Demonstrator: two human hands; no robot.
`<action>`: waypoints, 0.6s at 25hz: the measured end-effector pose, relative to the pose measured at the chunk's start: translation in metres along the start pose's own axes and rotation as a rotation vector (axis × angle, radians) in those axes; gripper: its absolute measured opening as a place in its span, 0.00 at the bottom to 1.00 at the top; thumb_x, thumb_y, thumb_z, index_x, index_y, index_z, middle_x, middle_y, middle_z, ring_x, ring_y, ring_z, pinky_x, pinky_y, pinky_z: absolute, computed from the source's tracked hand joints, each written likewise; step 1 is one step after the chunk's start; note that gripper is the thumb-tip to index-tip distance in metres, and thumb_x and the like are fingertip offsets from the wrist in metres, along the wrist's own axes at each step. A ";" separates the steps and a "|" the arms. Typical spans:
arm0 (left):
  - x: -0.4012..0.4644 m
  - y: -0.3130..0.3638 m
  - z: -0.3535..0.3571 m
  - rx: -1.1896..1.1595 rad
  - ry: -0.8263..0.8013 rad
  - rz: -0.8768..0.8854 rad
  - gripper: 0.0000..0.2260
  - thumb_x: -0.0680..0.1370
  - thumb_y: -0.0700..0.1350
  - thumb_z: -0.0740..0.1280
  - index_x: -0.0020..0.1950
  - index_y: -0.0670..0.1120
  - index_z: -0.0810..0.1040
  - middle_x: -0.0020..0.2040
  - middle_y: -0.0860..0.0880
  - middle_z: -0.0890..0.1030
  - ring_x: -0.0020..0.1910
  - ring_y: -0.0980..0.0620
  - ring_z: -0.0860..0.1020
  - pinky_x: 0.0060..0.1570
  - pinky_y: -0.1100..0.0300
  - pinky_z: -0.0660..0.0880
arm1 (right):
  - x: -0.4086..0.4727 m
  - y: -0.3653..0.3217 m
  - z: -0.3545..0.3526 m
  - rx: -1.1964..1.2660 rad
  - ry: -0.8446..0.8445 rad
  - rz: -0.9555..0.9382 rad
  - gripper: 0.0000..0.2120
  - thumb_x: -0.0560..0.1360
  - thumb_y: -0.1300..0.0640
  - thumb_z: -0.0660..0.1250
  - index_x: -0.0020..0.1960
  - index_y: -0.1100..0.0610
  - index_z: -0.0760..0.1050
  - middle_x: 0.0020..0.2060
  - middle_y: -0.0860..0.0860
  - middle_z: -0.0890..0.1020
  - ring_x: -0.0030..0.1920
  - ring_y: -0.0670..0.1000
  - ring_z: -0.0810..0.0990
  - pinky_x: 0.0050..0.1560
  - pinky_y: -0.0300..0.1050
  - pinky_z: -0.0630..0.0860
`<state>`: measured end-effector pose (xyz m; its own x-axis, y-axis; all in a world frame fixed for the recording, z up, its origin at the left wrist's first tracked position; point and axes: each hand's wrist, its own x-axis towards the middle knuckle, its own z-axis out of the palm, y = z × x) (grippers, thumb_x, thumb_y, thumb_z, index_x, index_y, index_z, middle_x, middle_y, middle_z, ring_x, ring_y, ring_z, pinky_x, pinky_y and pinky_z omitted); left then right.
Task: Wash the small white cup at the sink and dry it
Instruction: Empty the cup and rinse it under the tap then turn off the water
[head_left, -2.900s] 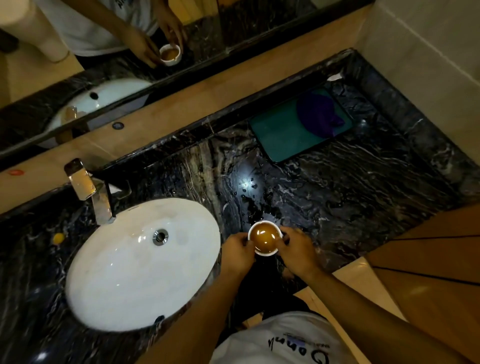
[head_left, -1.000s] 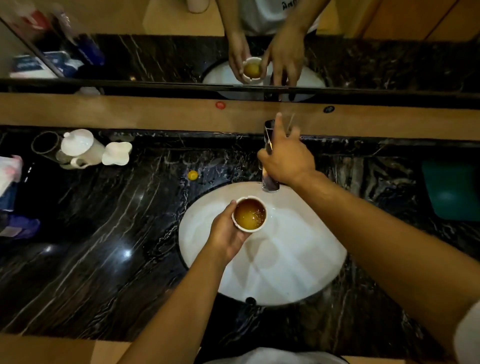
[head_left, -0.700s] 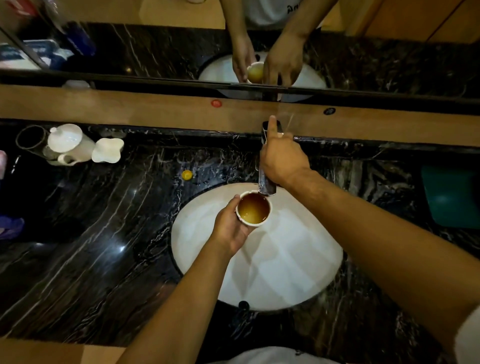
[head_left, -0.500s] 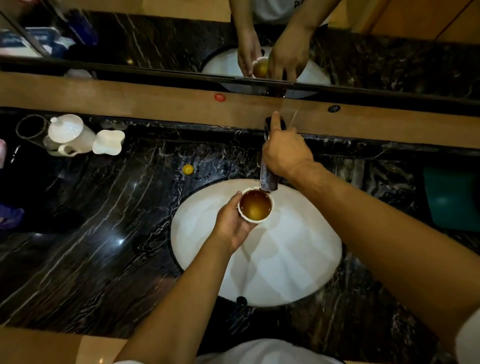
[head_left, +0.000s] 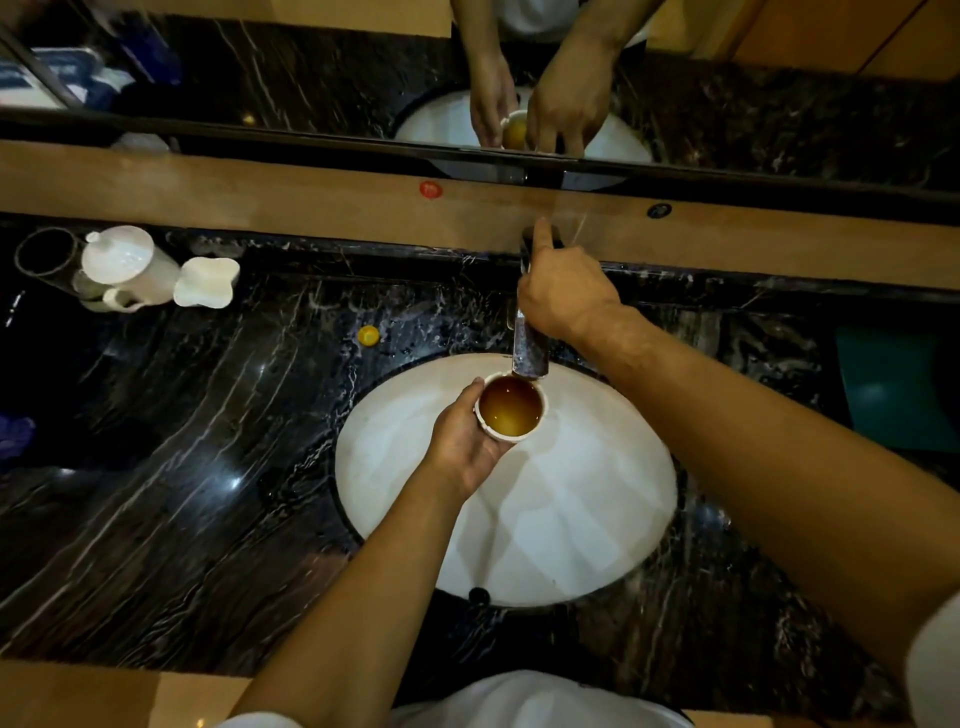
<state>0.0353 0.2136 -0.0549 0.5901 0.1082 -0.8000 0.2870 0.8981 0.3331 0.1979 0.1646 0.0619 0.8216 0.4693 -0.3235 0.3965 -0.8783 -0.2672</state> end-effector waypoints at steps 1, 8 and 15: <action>0.000 0.000 0.001 0.000 0.000 0.000 0.11 0.84 0.49 0.62 0.58 0.42 0.78 0.57 0.38 0.83 0.61 0.37 0.80 0.69 0.37 0.70 | 0.000 0.000 0.000 -0.001 -0.002 -0.004 0.37 0.82 0.53 0.60 0.83 0.57 0.43 0.66 0.70 0.72 0.59 0.68 0.77 0.51 0.55 0.75; 0.001 0.002 0.004 0.032 -0.004 0.003 0.13 0.84 0.50 0.61 0.62 0.44 0.77 0.59 0.39 0.83 0.62 0.38 0.80 0.58 0.42 0.77 | 0.004 -0.001 -0.005 0.048 0.010 0.003 0.34 0.80 0.55 0.61 0.81 0.56 0.49 0.61 0.67 0.77 0.58 0.67 0.78 0.48 0.54 0.74; 0.003 0.000 0.003 0.036 -0.015 0.001 0.15 0.83 0.49 0.63 0.65 0.41 0.77 0.65 0.36 0.81 0.66 0.36 0.79 0.62 0.39 0.76 | -0.002 0.003 -0.005 0.093 0.039 -0.025 0.35 0.79 0.41 0.59 0.81 0.52 0.53 0.63 0.63 0.79 0.58 0.65 0.79 0.56 0.55 0.79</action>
<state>0.0394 0.2123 -0.0560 0.6019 0.1027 -0.7919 0.3132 0.8819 0.3524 0.1993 0.1604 0.0660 0.8278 0.4855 -0.2810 0.3789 -0.8533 -0.3582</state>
